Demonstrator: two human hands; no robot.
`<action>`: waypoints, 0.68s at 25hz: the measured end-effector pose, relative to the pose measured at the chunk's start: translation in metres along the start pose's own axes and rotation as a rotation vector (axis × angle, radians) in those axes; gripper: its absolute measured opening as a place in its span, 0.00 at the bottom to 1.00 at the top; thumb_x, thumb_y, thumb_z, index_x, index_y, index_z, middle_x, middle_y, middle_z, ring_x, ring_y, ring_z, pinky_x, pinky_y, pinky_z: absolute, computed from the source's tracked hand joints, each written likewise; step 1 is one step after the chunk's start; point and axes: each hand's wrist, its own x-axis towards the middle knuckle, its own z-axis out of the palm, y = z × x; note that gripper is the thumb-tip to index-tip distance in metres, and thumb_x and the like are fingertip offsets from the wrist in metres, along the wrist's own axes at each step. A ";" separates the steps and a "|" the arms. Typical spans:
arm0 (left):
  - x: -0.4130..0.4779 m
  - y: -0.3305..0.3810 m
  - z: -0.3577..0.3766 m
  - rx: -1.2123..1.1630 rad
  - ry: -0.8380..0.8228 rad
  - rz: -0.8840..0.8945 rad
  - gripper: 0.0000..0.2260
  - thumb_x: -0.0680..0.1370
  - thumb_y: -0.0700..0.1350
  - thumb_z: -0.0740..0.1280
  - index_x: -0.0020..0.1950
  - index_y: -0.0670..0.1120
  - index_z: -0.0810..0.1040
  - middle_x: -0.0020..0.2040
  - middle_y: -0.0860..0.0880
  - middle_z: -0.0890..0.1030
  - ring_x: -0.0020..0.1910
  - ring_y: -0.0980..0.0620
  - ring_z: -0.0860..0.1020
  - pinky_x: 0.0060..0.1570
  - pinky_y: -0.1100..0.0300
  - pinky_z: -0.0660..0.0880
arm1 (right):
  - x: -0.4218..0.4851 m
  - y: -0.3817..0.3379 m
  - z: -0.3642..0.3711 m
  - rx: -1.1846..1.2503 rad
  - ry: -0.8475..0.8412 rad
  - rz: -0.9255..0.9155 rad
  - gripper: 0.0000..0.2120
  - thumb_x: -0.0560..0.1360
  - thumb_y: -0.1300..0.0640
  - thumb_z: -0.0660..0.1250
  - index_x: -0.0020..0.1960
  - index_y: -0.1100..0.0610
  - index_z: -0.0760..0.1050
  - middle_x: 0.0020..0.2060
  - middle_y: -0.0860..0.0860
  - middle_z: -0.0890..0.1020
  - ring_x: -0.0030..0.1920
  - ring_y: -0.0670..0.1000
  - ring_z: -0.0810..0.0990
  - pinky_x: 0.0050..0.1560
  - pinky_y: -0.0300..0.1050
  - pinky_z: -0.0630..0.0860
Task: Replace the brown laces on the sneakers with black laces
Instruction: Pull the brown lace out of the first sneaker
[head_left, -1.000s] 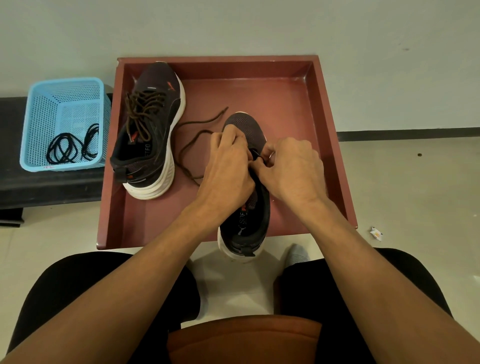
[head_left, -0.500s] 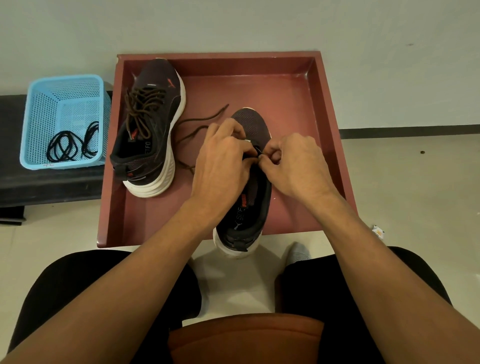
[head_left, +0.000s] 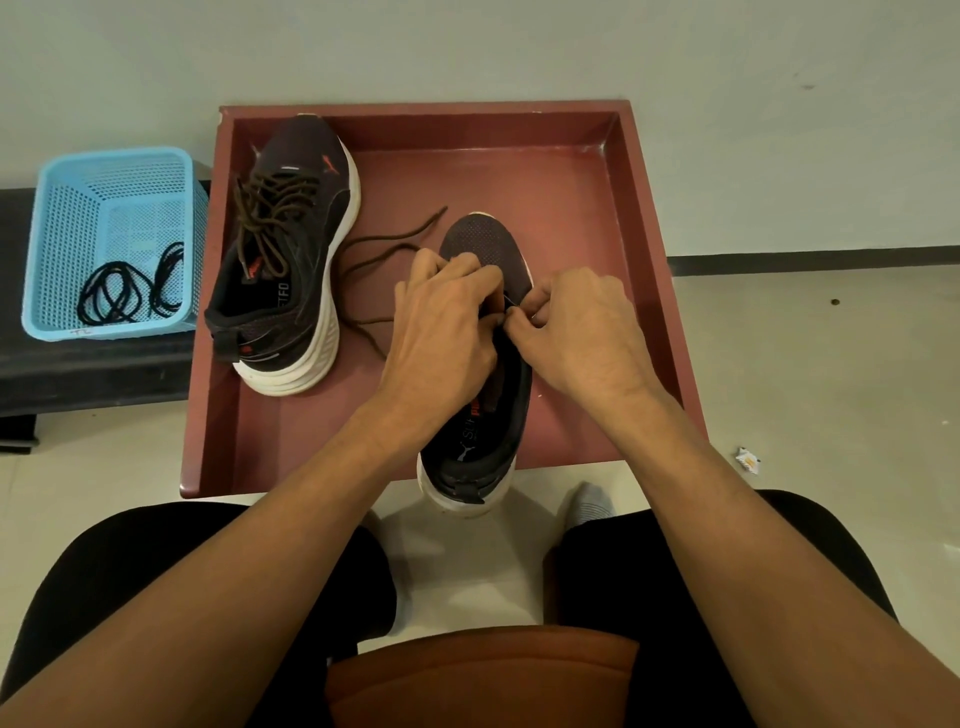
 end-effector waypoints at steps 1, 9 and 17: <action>0.000 0.000 0.000 0.004 -0.006 -0.003 0.10 0.76 0.40 0.70 0.42 0.50 0.70 0.42 0.56 0.70 0.48 0.50 0.65 0.43 0.49 0.68 | 0.001 0.001 0.000 0.000 -0.010 0.009 0.09 0.79 0.49 0.71 0.45 0.53 0.84 0.37 0.49 0.85 0.37 0.51 0.84 0.37 0.45 0.81; 0.005 -0.010 0.002 0.016 0.006 -0.001 0.02 0.76 0.42 0.75 0.48 0.47 0.86 0.43 0.54 0.74 0.49 0.51 0.69 0.47 0.50 0.74 | 0.002 0.003 0.003 0.067 -0.008 0.045 0.06 0.78 0.50 0.73 0.49 0.51 0.85 0.38 0.49 0.85 0.40 0.50 0.85 0.40 0.44 0.83; 0.004 -0.008 0.003 0.061 0.033 -0.003 0.06 0.77 0.45 0.75 0.52 0.47 0.88 0.46 0.49 0.80 0.49 0.51 0.68 0.45 0.57 0.68 | -0.001 0.000 0.006 0.097 0.038 0.010 0.04 0.79 0.54 0.74 0.52 0.51 0.85 0.42 0.48 0.86 0.42 0.49 0.86 0.45 0.45 0.85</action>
